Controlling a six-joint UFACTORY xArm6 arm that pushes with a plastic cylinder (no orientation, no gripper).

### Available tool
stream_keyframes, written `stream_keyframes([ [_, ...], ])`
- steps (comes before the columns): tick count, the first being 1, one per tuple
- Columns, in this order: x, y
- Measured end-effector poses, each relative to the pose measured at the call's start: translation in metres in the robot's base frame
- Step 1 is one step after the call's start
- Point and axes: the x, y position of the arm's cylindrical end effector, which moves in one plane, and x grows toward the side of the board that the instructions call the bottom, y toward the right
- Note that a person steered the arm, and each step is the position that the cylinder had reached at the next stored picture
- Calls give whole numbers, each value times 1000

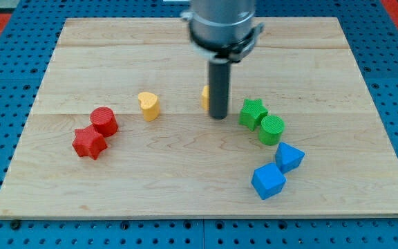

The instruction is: Move hexagon on right side of heart

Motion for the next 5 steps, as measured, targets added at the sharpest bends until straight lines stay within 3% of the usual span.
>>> stream_keyframes([
  [2,-47,10],
  [5,-74,25],
])
